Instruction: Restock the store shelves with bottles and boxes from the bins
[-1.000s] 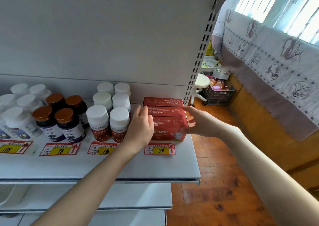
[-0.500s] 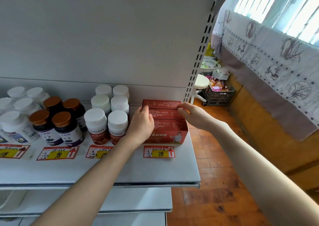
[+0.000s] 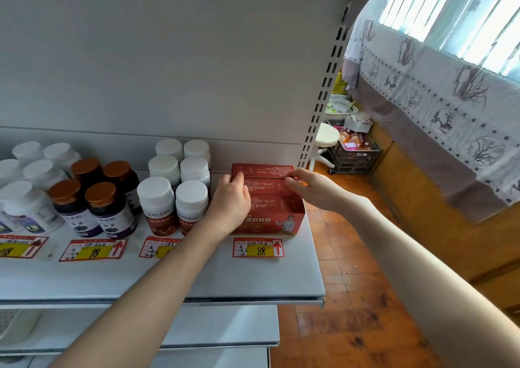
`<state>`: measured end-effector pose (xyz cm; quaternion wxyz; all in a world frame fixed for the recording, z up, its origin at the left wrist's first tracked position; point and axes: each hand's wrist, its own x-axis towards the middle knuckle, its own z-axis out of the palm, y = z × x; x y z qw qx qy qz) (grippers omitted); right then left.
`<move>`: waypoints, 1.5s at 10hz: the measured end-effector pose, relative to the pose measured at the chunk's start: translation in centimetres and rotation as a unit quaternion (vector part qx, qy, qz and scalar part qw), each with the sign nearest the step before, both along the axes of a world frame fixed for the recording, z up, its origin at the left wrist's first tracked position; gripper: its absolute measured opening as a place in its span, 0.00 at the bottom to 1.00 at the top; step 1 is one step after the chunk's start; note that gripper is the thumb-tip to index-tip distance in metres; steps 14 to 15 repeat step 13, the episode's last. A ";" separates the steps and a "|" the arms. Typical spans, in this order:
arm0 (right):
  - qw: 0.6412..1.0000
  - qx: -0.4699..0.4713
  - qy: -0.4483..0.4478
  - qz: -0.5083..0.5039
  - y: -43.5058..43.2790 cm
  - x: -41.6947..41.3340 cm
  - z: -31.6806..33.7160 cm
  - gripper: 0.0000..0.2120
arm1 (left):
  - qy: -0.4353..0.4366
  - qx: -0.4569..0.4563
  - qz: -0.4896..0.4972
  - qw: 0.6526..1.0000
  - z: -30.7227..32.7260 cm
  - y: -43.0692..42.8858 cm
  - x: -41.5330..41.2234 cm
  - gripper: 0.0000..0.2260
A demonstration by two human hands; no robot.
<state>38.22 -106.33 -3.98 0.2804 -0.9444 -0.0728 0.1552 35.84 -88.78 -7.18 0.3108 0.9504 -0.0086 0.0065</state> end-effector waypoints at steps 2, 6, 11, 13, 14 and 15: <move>0.997 0.040 0.052 0.034 -1.0 -1.7 1.3 0.36 | 0.008 -0.006 -0.003 1.000 0.1 0.1 0.0 0.18; 0.990 -0.080 -0.021 0.116 -0.4 -3.3 0.9 0.30 | 0.010 -0.065 -0.003 0.998 -0.3 0.3 -2.7 0.20; 0.989 -0.095 -0.025 0.111 -0.6 -3.4 0.4 0.31 | 0.002 -0.066 -0.005 0.998 -0.4 0.3 -3.8 0.21; 0.992 -0.019 -0.110 0.061 -0.8 -3.5 2.0 0.20 | -0.117 0.001 -0.059 0.991 0.1 0.7 -7.1 0.20; 0.992 -0.019 -0.110 0.061 -0.8 -3.5 2.0 0.20 | -0.117 0.001 -0.059 0.991 0.1 0.7 -7.1 0.20; 0.992 -0.019 -0.110 0.061 -0.8 -3.5 2.0 0.20 | -0.117 0.001 -0.059 0.991 0.1 0.7 -7.1 0.20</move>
